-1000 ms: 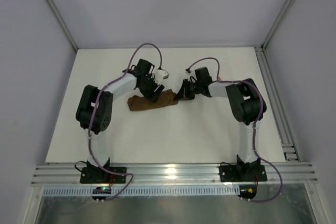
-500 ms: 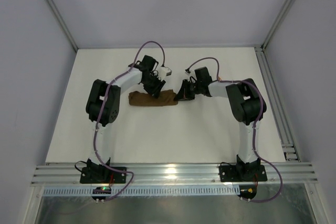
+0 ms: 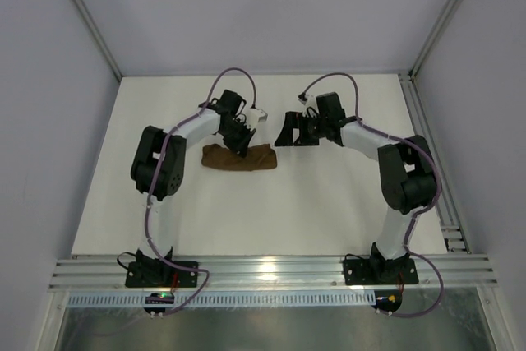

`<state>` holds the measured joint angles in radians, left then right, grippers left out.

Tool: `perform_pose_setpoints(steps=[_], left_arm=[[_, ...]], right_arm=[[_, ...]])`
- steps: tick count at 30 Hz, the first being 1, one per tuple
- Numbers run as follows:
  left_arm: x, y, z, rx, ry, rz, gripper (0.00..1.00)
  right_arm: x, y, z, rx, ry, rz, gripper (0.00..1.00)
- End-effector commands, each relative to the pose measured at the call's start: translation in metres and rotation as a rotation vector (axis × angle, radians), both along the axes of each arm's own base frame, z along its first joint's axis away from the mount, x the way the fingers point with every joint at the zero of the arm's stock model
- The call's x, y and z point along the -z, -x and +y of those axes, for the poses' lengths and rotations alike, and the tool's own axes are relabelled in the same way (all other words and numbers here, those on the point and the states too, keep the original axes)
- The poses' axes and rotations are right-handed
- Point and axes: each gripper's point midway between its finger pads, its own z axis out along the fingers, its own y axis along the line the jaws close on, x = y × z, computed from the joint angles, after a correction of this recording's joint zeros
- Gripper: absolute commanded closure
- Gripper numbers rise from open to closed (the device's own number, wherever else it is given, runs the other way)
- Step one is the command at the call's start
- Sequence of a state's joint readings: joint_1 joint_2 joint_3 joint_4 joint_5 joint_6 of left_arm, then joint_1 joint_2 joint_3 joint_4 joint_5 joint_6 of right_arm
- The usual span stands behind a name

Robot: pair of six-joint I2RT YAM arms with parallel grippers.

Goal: Fold the napkin into a case and place the utensils inside
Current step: Smooth out the smaller rectangle-folded napkin at the center of the board, then pick up the smaller rectangle-folded napkin from the center of the board.

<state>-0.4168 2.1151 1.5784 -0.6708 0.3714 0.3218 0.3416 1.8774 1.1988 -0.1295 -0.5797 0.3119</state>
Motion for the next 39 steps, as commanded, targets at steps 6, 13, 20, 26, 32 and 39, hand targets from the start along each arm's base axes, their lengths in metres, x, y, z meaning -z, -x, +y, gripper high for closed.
perform_pose_setpoints(steps=[6, 13, 20, 26, 32, 39], left_arm=[[-0.045, 0.018, 0.008, 0.027, 0.028, -0.118, 1.0], [-0.052, 0.038, 0.006, 0.12, 0.01, -0.188, 1.0], [-0.064, 0.061, 0.002, 0.199, 0.018, -0.217, 1.0], [-0.07, 0.087, -0.001, 0.319, 0.05, -0.21, 1.0], [-0.079, 0.117, -0.005, 0.456, 0.101, -0.165, 1.0], [-0.076, 0.12, -0.005, 0.474, 0.084, -0.139, 1.0]], right_arm=[[-0.131, -0.033, -0.032, 0.107, -0.086, -0.57, 0.01], [-0.148, 0.002, -0.003, -0.109, -0.378, -0.542, 0.01], [-0.103, 0.034, 0.026, -0.253, -0.313, -0.63, 0.01], [-0.059, 0.055, 0.051, -0.365, -0.313, -0.451, 0.01], [-0.03, 0.076, 0.086, -0.47, -0.337, -0.354, 0.01], [-0.022, 0.095, 0.111, -0.568, -0.352, -0.363, 0.01]])
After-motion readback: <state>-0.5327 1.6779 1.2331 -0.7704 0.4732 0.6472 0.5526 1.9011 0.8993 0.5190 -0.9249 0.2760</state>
